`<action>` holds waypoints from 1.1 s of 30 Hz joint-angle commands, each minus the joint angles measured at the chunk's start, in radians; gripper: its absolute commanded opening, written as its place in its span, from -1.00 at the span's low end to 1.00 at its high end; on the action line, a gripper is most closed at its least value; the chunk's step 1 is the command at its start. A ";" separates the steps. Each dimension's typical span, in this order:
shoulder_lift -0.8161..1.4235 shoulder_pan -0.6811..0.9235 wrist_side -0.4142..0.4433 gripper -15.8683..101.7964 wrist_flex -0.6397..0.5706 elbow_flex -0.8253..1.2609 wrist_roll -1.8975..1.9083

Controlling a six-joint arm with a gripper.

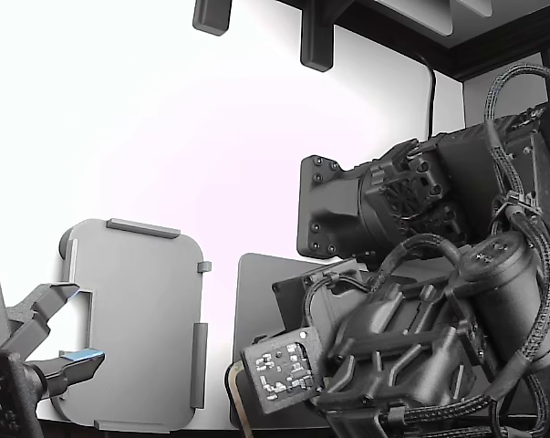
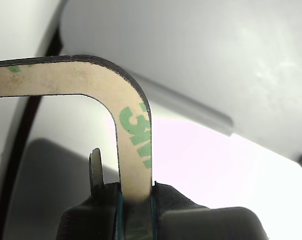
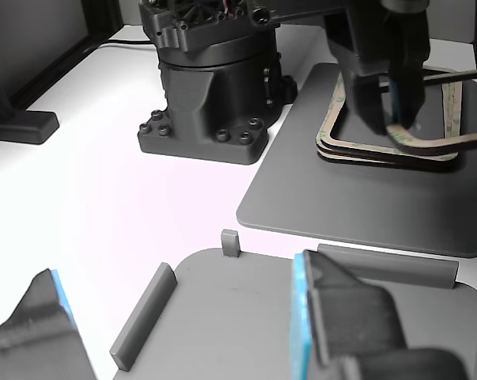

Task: Move top rectangular frame to the holder.

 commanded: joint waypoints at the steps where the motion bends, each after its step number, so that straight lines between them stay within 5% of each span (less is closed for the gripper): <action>1: 0.012 -0.035 0.040 -0.91 0.009 -0.035 0.026; 19: -0.106 -0.318 0.064 -0.91 0.011 -0.133 0.078; 33: -0.285 -0.391 0.067 -0.91 0.011 -0.316 -0.003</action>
